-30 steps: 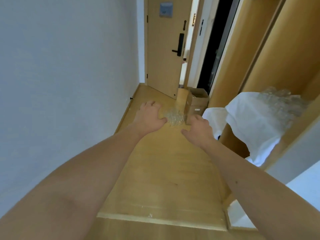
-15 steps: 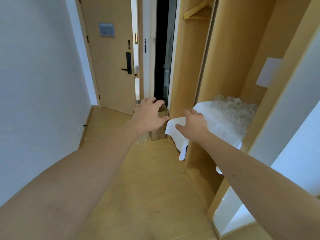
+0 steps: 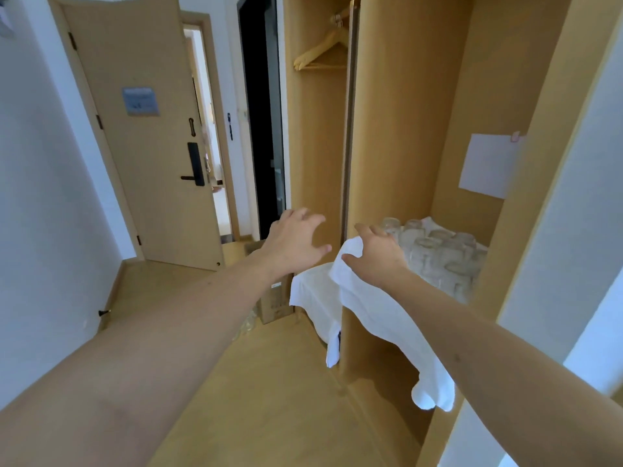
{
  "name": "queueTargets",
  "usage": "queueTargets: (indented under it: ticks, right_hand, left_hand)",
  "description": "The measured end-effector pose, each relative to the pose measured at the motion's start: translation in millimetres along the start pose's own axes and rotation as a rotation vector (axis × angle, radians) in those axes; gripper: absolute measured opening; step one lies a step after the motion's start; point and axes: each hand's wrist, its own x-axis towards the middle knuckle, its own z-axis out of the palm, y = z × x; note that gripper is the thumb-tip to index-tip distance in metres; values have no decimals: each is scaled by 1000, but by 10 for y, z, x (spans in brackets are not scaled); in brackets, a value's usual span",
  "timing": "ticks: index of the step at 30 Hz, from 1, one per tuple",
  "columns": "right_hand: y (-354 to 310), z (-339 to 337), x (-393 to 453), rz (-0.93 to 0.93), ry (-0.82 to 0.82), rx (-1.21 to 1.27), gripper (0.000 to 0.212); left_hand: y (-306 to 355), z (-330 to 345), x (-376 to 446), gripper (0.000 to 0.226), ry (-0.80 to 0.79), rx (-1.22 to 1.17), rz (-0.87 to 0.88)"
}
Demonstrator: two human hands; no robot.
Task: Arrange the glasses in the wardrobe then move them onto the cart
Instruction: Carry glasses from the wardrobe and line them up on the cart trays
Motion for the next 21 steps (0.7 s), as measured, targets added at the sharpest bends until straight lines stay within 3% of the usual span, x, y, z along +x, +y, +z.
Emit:
queueTargets:
  ticks: [21]
  right_hand:
    - [1064, 536, 1620, 408, 4, -126, 74]
  left_hand:
    - [-93, 1283, 2531, 63, -187, -103, 351]
